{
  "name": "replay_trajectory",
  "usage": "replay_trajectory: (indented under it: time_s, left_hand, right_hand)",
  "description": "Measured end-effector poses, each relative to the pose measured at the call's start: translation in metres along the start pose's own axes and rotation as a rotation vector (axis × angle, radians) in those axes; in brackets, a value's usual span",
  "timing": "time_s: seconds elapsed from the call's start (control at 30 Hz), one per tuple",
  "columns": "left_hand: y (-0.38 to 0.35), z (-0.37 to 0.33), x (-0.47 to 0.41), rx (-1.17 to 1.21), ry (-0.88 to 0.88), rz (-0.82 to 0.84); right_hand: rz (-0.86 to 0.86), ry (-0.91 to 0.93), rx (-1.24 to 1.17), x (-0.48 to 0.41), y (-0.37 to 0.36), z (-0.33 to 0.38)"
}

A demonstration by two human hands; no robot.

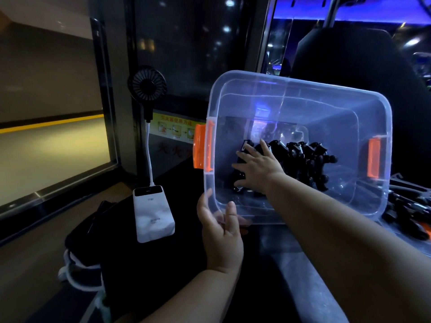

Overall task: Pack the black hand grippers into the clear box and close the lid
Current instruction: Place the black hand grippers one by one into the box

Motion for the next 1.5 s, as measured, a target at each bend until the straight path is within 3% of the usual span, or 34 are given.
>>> replay_trajectory:
  time_s: [0.17,0.67,1.0,1.17,1.3,1.43,1.5]
  left_hand:
    - [0.000,0.000,0.000,0.017,-0.011,0.003]
    - [-0.002,0.000,0.000,0.030,-0.018,0.039]
    - [-0.004,0.003,-0.001,0.032,-0.023,0.025]
    - [-0.005,0.003,0.000,0.039,0.007,0.016]
    - [-0.008,0.004,-0.002,0.063,0.063,-0.009]
    - [-0.012,0.007,-0.004,0.103,0.163,-0.078]
    - [-0.017,0.007,-0.002,0.142,0.230,-0.117]
  right_hand:
    - [0.035,0.012,0.128,0.001,0.003,-0.006]
    - [0.029,0.024,0.155,0.010,0.003,-0.005]
    - [-0.181,-0.138,-0.122,0.055,0.006,-0.016]
    - [-0.545,-0.350,-0.267,0.114,0.002,-0.031]
    - [-0.839,-0.649,-0.329,0.175,-0.018,-0.046]
    - [-0.733,-1.143,-0.594,0.213,-0.055,-0.053]
    - [-0.637,-1.240,-0.833,0.220,-0.066,-0.053]
Point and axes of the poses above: each hand's wrist, its own x-axis away from the middle knuckle, its own y-axis out of the back of the hand, z = x × y, the point moved 1 cm from there along -x, towards the middle knuckle, and after that the axes turned 9 degrees about y, right-handed, at the moved point
